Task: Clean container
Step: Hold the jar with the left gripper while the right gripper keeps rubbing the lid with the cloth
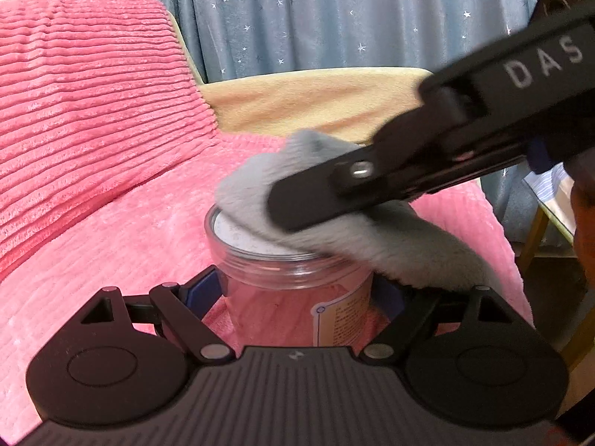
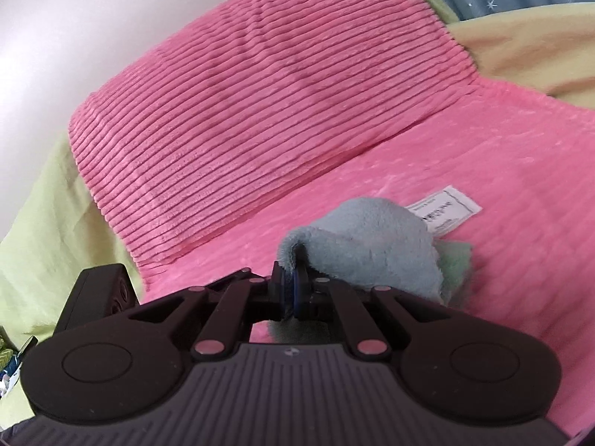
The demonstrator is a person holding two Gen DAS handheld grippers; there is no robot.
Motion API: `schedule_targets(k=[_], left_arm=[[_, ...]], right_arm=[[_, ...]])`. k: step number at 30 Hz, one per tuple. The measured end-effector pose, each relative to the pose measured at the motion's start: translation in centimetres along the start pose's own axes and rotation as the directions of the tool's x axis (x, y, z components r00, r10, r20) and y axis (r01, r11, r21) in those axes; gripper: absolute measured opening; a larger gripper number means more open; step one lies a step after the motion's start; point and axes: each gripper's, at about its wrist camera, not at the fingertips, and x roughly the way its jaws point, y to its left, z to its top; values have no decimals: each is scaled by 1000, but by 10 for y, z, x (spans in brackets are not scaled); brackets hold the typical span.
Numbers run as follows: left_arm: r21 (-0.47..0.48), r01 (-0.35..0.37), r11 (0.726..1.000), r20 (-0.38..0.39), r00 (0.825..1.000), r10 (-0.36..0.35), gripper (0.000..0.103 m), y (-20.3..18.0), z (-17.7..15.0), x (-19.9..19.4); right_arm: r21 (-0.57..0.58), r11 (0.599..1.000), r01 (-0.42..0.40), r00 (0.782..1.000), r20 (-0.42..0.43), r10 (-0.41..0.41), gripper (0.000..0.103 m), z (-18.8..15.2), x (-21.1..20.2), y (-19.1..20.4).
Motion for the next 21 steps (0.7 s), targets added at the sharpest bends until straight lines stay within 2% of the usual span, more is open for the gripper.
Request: schedule_targets(k=[4,11,14,21], left_arm=[[-10,2,1000,3,1000,-2,85,0,0,0],[-11,7,1000,3,1000,-7,85,3,1,2],[-5,6,1000,3,1000,-6,85,3,2,3],[-1,3,1000,2,1000,-3,85,4,3,5]], right_arm=[[-5,1000,9,1000,9,-9,1,4,8,1],[-105,985,138,988,87,-129,1,9,12,-5],[-100,981,169,983,95,-159,1,10,2,-12],[-121,977,176,982,92,-165,1,10,3,-8]])
